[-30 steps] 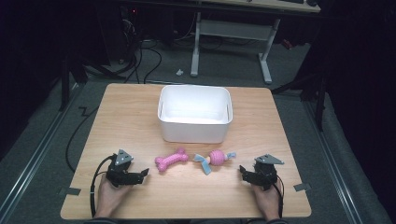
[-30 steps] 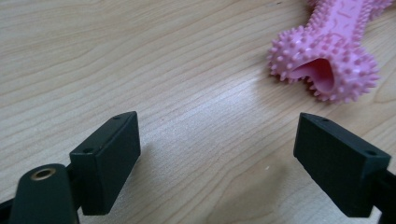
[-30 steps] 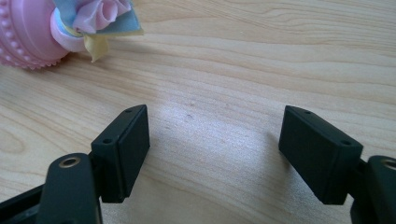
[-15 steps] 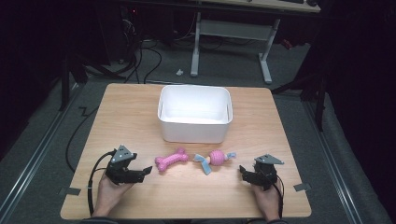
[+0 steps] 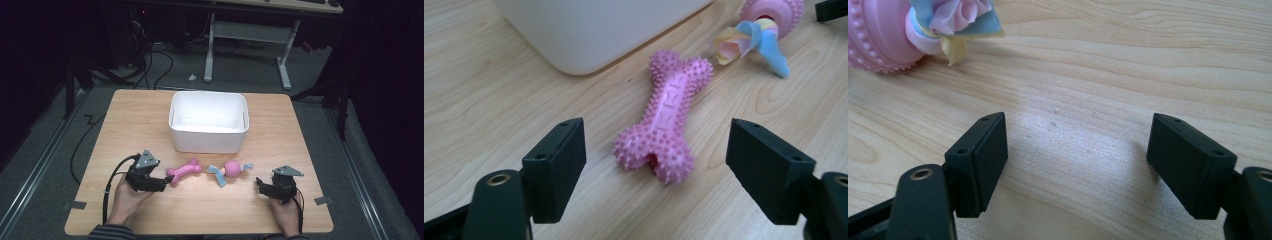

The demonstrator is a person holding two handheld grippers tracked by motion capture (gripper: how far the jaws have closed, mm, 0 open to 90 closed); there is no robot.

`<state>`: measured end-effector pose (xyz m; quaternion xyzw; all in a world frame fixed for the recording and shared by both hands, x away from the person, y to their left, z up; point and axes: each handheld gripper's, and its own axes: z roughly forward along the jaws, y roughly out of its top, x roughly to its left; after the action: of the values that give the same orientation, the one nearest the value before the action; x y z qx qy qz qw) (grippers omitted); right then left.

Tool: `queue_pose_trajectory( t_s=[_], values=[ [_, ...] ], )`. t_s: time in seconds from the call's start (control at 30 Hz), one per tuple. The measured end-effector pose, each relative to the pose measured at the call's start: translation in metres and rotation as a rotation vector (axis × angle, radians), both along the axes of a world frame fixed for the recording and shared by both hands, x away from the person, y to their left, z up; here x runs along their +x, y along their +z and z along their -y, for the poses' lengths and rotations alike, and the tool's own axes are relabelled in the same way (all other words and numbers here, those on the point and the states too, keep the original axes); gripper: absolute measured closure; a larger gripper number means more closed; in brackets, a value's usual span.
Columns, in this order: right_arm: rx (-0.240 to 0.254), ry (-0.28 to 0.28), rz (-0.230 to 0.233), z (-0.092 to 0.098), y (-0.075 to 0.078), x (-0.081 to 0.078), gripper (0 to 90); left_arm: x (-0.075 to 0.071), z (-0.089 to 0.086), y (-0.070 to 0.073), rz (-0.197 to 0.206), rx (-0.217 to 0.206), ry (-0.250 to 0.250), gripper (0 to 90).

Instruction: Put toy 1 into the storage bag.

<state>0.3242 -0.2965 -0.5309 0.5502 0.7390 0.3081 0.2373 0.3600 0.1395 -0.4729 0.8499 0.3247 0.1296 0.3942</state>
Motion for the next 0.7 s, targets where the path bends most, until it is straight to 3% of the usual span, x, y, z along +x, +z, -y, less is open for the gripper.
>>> queue_pose_trajectory(
  t_s=[0.3, 0.37, 0.4, 0.7],
  values=[
    [-0.001, 0.001, 0.001, 0.0, 0.0, 0.0, 24.4, 0.011, 0.016, 0.004, -0.032, 0.03, -0.061, 30.3],
    [-0.001, 0.001, -0.001, 0.0, 0.0, 0.0, 24.5, 0.015, 0.021, 0.005, -0.043, 0.046, -0.076, 32.0],
    [-0.002, 0.002, 0.0, 0.0, 0.0, 0.0, 24.5, 0.019, 0.028, 0.008, -0.049, 0.079, -0.086, 32.1],
    [0.0, 0.002, 0.0, 0.0, 0.0, 0.0, 24.5, 0.034, 0.056, 0.013, -0.087, 0.166, -0.122, 29.9]
  ],
)
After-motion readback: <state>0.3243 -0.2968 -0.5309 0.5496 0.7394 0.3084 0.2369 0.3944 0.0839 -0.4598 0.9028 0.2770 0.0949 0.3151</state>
